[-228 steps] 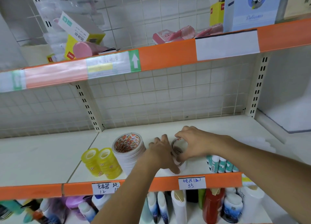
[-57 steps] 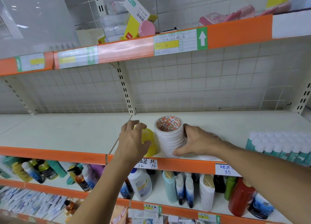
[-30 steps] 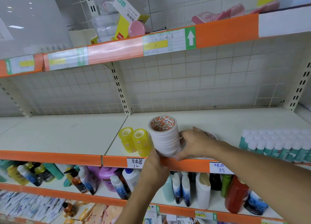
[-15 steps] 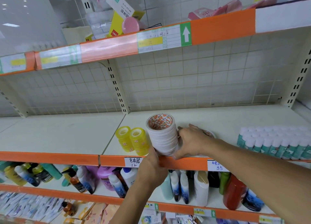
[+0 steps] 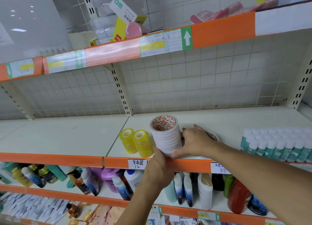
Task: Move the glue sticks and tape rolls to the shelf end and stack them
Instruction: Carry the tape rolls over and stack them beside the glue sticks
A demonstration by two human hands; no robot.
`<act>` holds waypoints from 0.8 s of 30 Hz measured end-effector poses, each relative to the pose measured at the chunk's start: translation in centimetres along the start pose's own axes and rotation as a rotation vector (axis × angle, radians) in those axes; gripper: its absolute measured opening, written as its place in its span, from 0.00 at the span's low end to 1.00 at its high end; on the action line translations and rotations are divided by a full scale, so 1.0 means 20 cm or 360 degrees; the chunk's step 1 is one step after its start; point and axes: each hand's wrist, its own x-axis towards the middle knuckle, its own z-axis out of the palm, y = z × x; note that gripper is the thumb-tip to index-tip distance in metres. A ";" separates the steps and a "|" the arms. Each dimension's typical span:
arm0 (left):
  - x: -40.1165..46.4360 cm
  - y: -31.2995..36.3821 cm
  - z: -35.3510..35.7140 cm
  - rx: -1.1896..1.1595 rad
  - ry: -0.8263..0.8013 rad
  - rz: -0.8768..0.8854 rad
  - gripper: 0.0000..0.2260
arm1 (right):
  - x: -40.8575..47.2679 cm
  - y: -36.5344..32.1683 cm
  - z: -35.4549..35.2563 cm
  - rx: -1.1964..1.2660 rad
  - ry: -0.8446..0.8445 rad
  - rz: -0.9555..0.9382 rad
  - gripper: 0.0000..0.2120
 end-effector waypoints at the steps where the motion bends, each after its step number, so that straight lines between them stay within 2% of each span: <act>1: 0.00 0.01 0.00 -0.0009 -0.0012 -0.0009 0.25 | 0.00 0.00 0.00 0.0002 -0.0014 0.0010 0.32; 4: -0.01 0.03 -0.01 -0.0052 -0.0019 -0.0019 0.28 | 0.01 0.00 0.00 0.0005 -0.0052 0.0041 0.33; 7: -0.02 0.01 -0.01 0.0004 0.0006 0.0028 0.26 | -0.01 -0.02 -0.02 0.0021 -0.0097 0.0025 0.33; 12: -0.04 -0.01 -0.03 0.0032 0.0003 0.0087 0.31 | -0.05 -0.02 -0.12 0.0039 -0.0220 -0.0005 0.42; 16: -0.06 -0.05 -0.02 0.0084 0.0037 0.0080 0.21 | -0.10 -0.03 -0.21 -0.0076 -0.0253 -0.0069 0.49; 19: -0.09 -0.06 -0.05 0.0175 0.0010 0.0018 0.20 | -0.14 -0.03 -0.30 -0.0274 -0.0170 -0.0117 0.48; 24: -0.17 0.01 -0.13 0.0321 0.0023 -0.0009 0.19 | -0.18 -0.06 -0.44 -0.0314 -0.0002 -0.0232 0.57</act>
